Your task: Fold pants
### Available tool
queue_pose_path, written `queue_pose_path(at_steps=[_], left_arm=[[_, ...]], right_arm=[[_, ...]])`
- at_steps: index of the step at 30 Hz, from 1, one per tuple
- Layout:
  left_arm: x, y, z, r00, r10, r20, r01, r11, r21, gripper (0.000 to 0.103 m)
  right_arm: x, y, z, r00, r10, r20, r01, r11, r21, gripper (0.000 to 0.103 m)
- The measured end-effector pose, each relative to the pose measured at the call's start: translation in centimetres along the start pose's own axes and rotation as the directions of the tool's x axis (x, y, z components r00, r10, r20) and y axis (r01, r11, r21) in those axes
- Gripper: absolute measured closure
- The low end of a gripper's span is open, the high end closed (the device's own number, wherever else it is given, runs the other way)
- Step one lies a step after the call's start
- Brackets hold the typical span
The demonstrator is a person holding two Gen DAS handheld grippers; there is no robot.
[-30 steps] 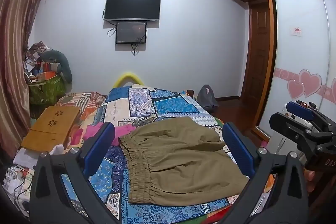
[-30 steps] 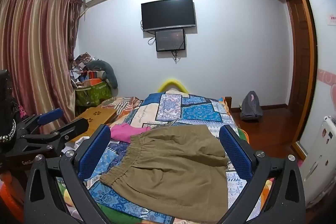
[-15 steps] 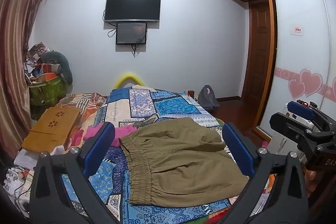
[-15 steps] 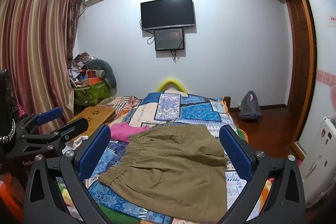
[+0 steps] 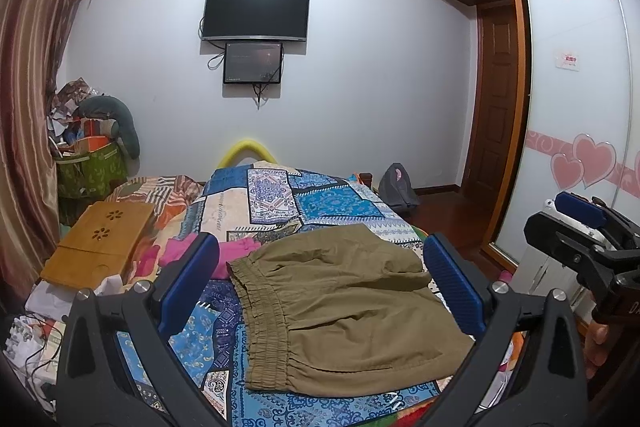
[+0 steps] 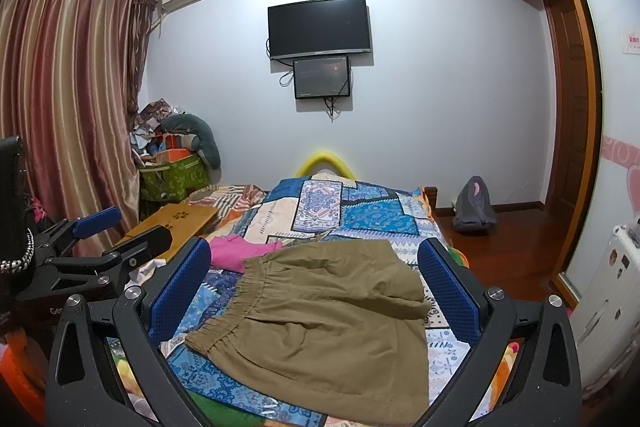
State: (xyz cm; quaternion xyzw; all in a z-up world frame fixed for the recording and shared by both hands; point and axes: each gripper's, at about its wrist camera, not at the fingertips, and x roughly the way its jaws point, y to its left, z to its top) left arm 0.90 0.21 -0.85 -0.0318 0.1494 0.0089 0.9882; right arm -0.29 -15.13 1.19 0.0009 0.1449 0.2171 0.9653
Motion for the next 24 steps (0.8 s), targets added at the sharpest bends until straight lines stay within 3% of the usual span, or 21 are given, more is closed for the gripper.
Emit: queue_pose_path(at_steps=[24], left_arm=[[0.02,-0.22,-0.05,1.0,-0.003,-0.001,0.003,1.0,0.01,0.0]], right_arm=[[-0.02,-0.8,-0.28,1.0,-0.01,-0.009,0.011,1.0,0.025,0.0]])
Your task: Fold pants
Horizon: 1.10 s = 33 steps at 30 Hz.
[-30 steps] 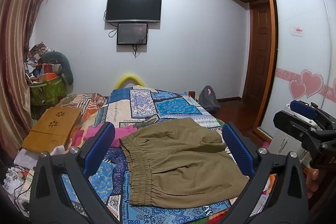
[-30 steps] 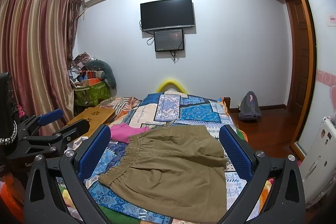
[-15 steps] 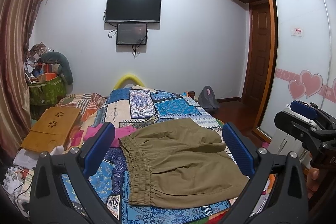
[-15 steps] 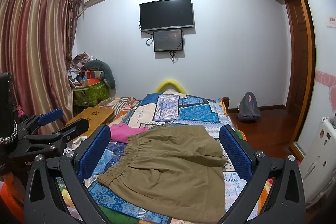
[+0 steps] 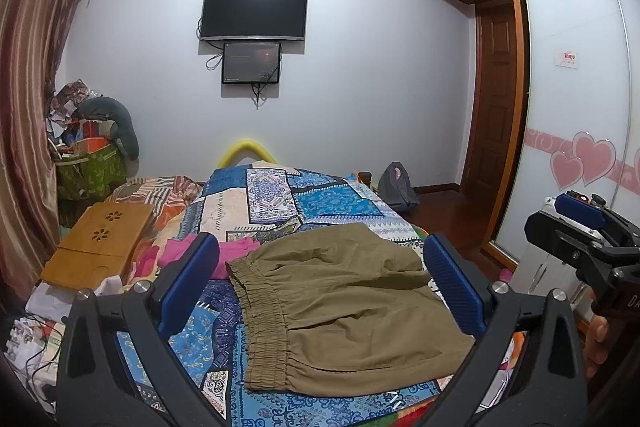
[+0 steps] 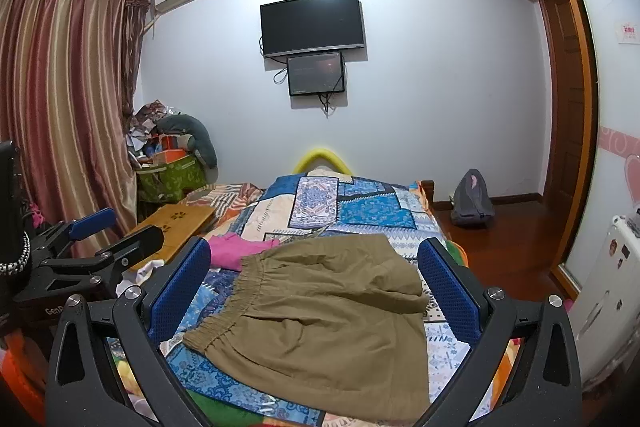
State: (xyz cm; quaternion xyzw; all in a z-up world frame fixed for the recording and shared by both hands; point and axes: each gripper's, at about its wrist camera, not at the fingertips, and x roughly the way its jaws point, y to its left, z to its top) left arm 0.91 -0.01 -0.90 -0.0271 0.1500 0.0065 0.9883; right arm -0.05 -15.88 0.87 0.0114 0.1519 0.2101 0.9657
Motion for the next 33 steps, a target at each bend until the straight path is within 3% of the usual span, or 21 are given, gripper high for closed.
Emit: queue_pose_path(at_steps=[17,33], left_arm=[[0.1,-0.1,0.1,1.0,0.002,0.001,-0.002,1.0,0.0,0.0],[2.7,1.3,-0.2,0.998,0.016,-0.053,-0.017,1.0,-0.019,0.0]], right_arm=[[0.0,0.0,-0.1,1.0,-0.001,-0.004,0.001,1.0,0.0,0.0],[2.7,-1.1,-1.1,0.998,-0.027,-0.053,0.028,0.999,0.017,0.0]])
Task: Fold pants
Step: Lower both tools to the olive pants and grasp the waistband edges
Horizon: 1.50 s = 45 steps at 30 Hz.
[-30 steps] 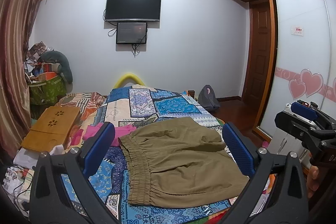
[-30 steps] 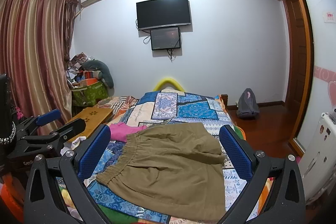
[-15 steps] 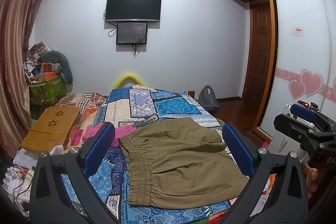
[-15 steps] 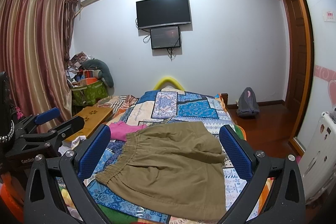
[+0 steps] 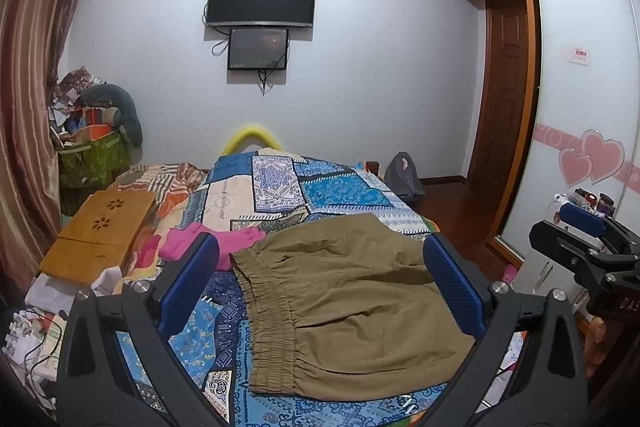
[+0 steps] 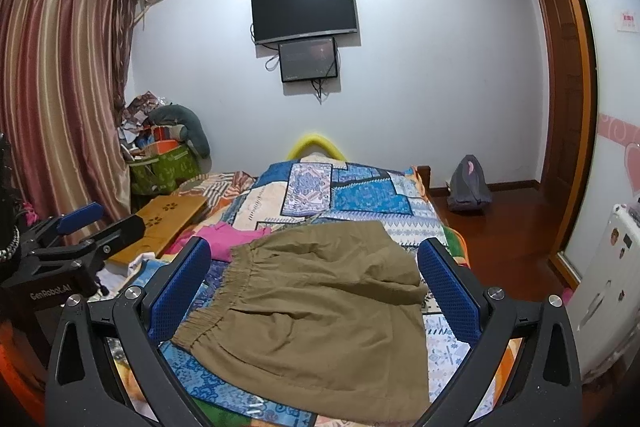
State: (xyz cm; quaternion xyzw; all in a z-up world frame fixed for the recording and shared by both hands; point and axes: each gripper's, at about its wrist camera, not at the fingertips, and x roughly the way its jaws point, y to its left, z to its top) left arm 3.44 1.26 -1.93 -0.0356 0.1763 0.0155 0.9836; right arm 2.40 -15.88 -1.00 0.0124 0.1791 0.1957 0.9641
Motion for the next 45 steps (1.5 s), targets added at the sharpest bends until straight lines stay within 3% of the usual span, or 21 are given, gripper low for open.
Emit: queue_pose_path(at_steps=[9,12,17,19,25,30,32,41,45], left_arm=[[6.4,2.5,0.8,0.994,0.081,-0.068,-0.08,0.997,0.018,0.0],[9.5,4.2,1.4,0.992,0.067,-0.108,-0.067,0.998,0.009,0.0],[15.4,7.7,2.0,0.978,0.122,-0.169,-0.122,0.992,0.011,0.0],[17.5,9.0,1.9,0.971,0.139,-0.193,-0.139,0.99,0.015,0.006],[24.8,12.5,0.7,0.937,0.183,-0.299,-0.173,0.983,0.058,0.021],[30.6,14.9,-2.0,0.9,0.159,-0.406,-0.151,0.987,0.052,0.046],[32.4,15.4,-3.1,0.884,0.139,-0.446,-0.138,0.99,0.034,0.048],[39.2,16.0,-7.4,0.811,0.114,-0.573,-0.102,0.993,0.053,0.049],[40.7,16.8,-8.5,0.795,0.085,-0.6,-0.09,0.996,0.022,0.049]], right_arm=[[4.0,-3.4,0.2,0.996,-0.09,-0.022,0.09,0.996,-0.009,0.0],[5.6,-4.8,1.2,0.992,-0.124,-0.021,0.123,0.992,-0.042,0.0],[8.9,-6.9,2.3,0.983,-0.179,-0.04,0.174,0.979,-0.106,0.0],[10.5,-7.7,2.6,0.982,-0.179,-0.054,0.172,0.979,-0.114,0.0],[15.6,-9.5,2.6,0.981,-0.172,-0.091,0.152,0.97,-0.187,0.0],[21.0,-10.9,2.5,0.971,-0.187,-0.151,0.143,0.954,-0.262,0.0],[23.1,-11.4,2.4,0.963,-0.196,-0.186,0.138,0.949,-0.283,0.0],[32.3,-12.6,1.4,0.942,-0.092,-0.324,-0.002,0.96,-0.28,0.008],[35.9,-12.4,0.6,0.918,-0.066,-0.39,-0.056,0.954,-0.294,0.017]])
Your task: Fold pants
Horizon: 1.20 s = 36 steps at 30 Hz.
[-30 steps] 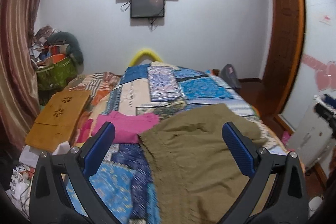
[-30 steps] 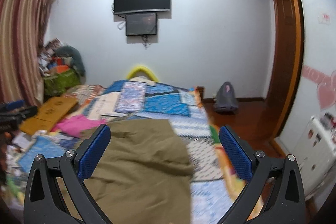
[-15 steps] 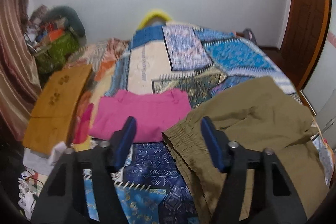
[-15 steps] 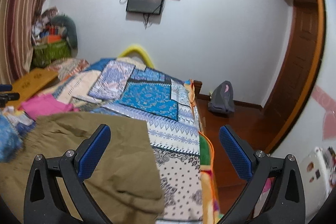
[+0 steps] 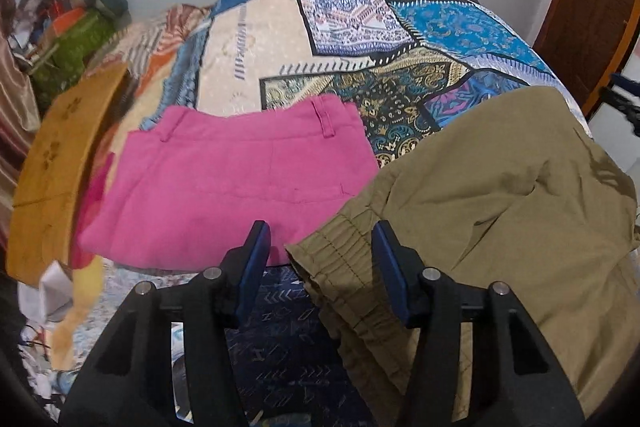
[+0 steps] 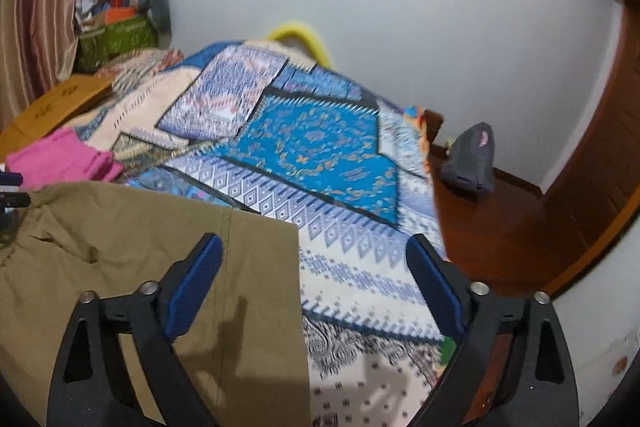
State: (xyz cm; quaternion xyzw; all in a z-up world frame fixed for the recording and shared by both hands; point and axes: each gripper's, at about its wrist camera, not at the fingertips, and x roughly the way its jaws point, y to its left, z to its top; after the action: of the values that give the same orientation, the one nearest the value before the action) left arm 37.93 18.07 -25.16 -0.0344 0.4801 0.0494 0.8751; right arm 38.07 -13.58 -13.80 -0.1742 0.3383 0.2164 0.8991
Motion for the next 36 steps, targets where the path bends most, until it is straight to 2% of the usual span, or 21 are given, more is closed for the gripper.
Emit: queue_pose_path(at_steps=[5,7,12,14,16,18,19,21,22,23,27,36], left_arm=[[1.2,0.3,-0.5,0.999,-0.033,-0.021,0.033,0.999,-0.007,0.049],[1.7,0.2,-0.6,0.998,-0.046,-0.044,0.046,0.999,-0.001,0.052],[2.3,0.3,-1.0,0.995,-0.079,-0.059,0.078,0.997,-0.02,0.058],[2.2,0.3,-1.1,0.995,-0.079,-0.059,0.078,0.997,-0.019,0.06],[2.0,0.1,-1.2,0.996,-0.073,-0.055,0.073,0.997,0.004,0.062],[1.8,0.0,-1.5,0.997,-0.068,-0.048,0.069,0.997,0.023,0.067],[1.7,0.0,-1.6,0.997,-0.068,-0.046,0.069,0.997,0.027,0.068],[1.5,0.0,-1.6,0.997,-0.066,-0.045,0.068,0.997,0.027,0.077],[1.4,0.0,-1.5,0.996,-0.073,-0.044,0.074,0.997,0.026,0.08],[1.2,0.0,-1.5,0.997,-0.067,-0.041,0.068,0.997,0.026,0.082],[-0.3,-0.4,-0.8,0.999,-0.038,0.001,0.038,0.998,0.042,0.09],[-5.6,-1.5,3.2,0.99,-0.013,0.14,0.001,0.996,0.085,0.093]], right_arm=[[3.8,-0.2,0.8,0.995,0.078,-0.059,-0.078,0.997,0.006,0.017],[5.0,-0.3,1.0,0.992,0.098,-0.081,-0.097,0.995,0.011,0.017],[8.2,-0.1,0.6,0.968,0.169,-0.184,-0.165,0.986,0.033,0.022],[8.9,0.0,0.4,0.957,0.208,-0.204,-0.202,0.978,0.048,0.036],[9.0,-0.1,0.3,0.95,0.244,-0.193,-0.236,0.97,0.064,0.042],[8.8,-0.2,0.3,0.944,0.273,-0.185,-0.264,0.962,0.076,0.052],[8.7,-0.2,0.3,0.942,0.28,-0.183,-0.27,0.96,0.075,0.064],[8.4,-0.1,0.5,0.955,0.234,-0.182,-0.227,0.972,0.058,0.077],[8.3,-0.1,0.5,0.959,0.217,-0.182,-0.211,0.976,0.049,0.094],[8.3,-0.2,0.7,0.959,0.215,-0.182,-0.209,0.976,0.056,0.096],[7.2,-0.5,1.2,0.968,0.199,-0.15,-0.193,0.98,0.058,0.099],[2.5,-1.6,5.1,0.988,0.154,-0.001,-0.153,0.984,0.089,0.1]])
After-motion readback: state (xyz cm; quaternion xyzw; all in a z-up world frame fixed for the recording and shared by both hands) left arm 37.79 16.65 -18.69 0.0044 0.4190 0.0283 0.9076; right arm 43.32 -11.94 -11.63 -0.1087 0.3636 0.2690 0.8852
